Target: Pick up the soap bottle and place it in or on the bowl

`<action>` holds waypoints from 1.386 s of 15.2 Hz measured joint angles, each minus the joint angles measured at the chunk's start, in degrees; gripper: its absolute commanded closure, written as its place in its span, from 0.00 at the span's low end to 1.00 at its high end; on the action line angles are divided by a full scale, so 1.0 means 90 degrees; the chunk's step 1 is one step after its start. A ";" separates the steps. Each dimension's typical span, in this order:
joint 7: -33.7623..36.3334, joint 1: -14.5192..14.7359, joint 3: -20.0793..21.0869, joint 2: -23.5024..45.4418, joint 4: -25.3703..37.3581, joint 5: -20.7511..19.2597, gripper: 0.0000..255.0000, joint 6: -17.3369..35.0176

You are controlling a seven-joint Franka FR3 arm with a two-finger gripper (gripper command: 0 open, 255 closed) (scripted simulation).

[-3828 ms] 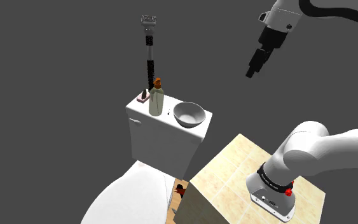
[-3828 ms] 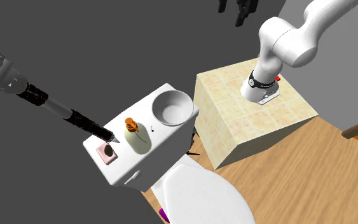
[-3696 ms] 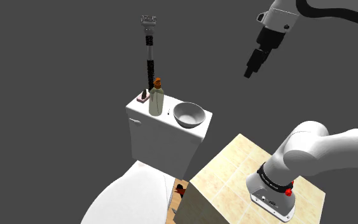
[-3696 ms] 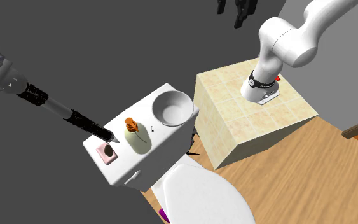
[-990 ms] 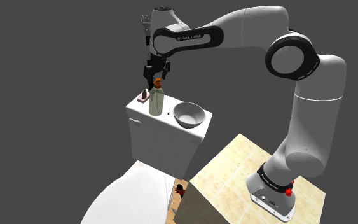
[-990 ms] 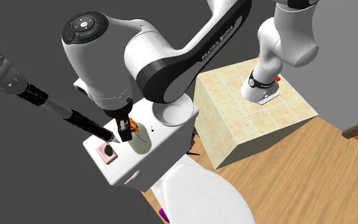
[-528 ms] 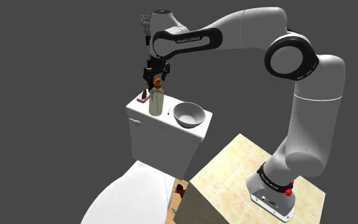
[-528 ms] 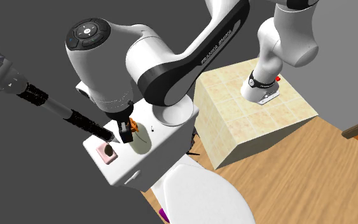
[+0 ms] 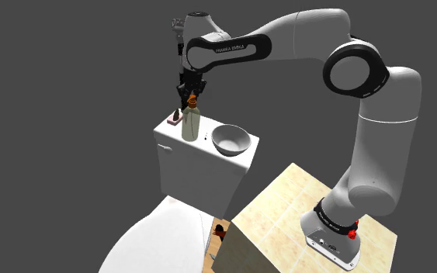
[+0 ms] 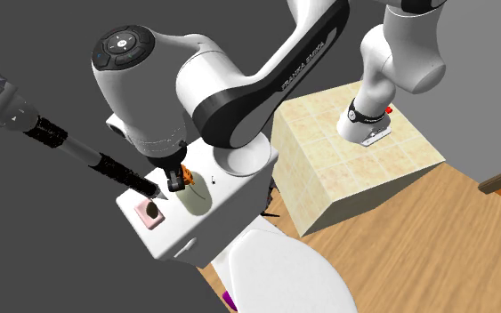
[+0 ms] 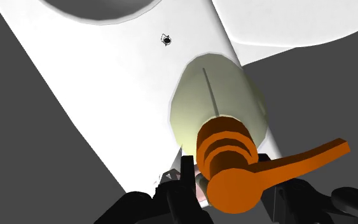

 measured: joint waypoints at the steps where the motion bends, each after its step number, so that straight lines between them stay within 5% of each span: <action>1: 0.0000 0.0000 0.0000 0.0000 0.0000 0.0000 1.00 0.0000; 21: -0.0131 0.0032 0.0026 -0.0150 0.1230 0.0065 1.00 -0.1376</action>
